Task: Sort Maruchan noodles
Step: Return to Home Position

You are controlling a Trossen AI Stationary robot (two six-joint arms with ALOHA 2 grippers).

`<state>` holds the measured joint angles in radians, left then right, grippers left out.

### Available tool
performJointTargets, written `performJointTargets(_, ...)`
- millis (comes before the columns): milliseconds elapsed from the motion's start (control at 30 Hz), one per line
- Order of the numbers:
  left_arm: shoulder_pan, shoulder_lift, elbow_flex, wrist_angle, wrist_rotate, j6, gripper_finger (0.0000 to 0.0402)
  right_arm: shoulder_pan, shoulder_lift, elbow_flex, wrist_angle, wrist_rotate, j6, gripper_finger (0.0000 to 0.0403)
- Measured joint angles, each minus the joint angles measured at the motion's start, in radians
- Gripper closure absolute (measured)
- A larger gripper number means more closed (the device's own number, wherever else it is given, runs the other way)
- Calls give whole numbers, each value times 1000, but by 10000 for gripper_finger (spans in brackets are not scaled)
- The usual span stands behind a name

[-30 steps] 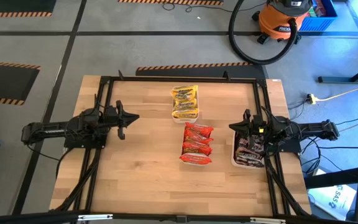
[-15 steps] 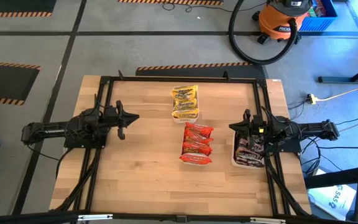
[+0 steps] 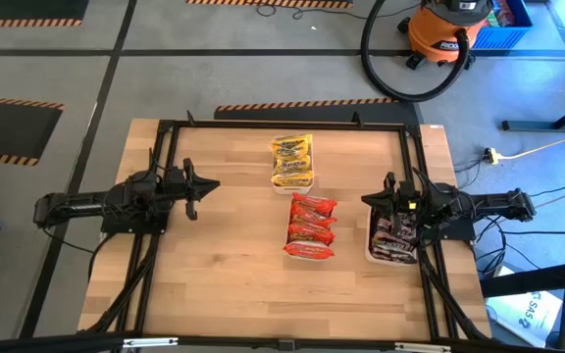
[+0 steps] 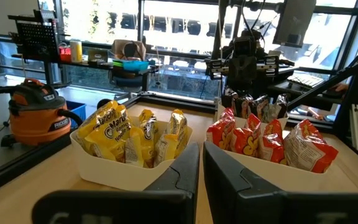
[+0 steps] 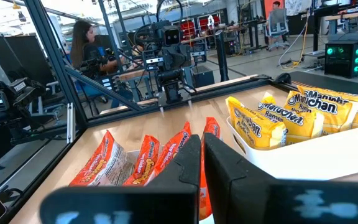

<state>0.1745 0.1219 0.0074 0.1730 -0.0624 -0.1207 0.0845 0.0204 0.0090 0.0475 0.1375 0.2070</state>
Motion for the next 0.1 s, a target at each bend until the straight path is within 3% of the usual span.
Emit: performJointTargets(100,0,0,0,0,0,0,384,0,0,0,0,0,0,396)
